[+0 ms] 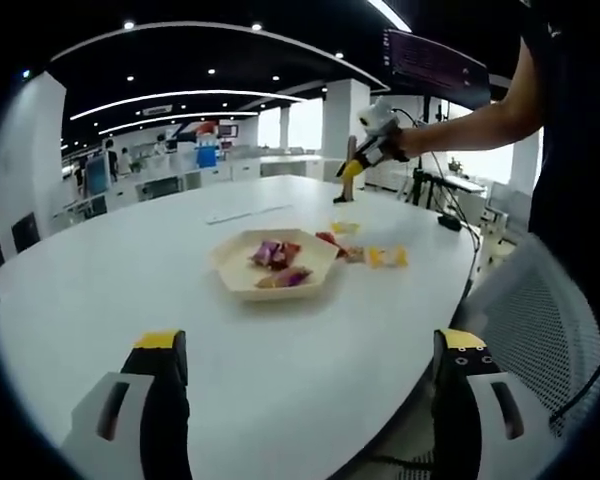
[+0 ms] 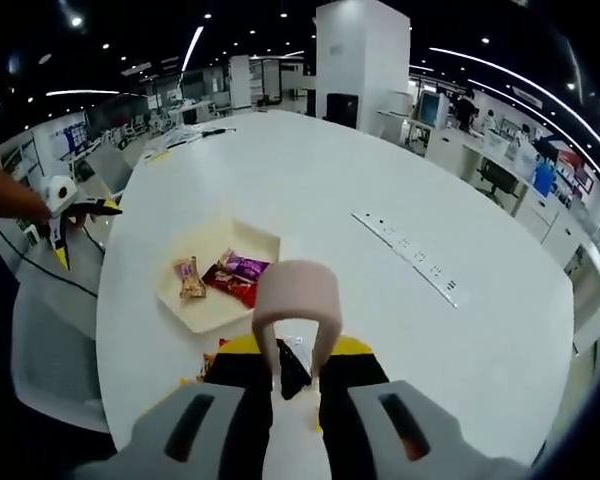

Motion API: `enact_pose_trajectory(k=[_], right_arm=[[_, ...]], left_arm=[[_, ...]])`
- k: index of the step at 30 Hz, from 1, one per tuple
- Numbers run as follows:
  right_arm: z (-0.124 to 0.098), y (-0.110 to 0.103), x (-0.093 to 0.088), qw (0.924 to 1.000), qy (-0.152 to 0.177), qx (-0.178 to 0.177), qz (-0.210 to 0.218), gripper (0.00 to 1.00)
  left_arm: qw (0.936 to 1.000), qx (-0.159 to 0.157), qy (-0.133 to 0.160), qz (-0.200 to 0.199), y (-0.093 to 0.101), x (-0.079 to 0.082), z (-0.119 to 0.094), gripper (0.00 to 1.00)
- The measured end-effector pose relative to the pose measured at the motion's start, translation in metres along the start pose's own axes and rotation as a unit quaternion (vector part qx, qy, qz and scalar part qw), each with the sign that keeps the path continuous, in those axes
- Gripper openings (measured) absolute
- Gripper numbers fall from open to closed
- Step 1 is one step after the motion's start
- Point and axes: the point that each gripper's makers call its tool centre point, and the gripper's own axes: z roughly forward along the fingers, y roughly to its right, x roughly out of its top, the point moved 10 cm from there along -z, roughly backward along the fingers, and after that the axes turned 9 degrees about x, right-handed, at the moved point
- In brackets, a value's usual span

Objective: Place the target food into the container with the food tongs after gripping and lifting it, then release it inside without dropping or visibly crushing the food.

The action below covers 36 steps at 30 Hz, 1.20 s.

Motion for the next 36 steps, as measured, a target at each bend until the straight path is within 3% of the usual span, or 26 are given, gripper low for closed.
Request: enact_pose_trajectory(k=[3, 18, 36], right_arm=[[0.0, -0.001, 0.002, 1.0, 0.001, -0.001, -0.002, 0.15], [0.009, -0.02, 0.029, 0.9998, 0.014, 0.007, -0.012, 0.15], [0.065, -0.058, 0.093, 0.9965, 0.06, 0.052, -0.029, 0.15]], left_arm=[[0.9999, 0.002, -0.011, -0.005, -0.001, -0.002, 0.001, 1.0], [0.9999, 0.001, -0.008, 0.007, -0.002, -0.003, 0.002, 0.99], [0.9999, 0.006, 0.004, 0.009, -0.006, 0.0, -0.001, 0.99]])
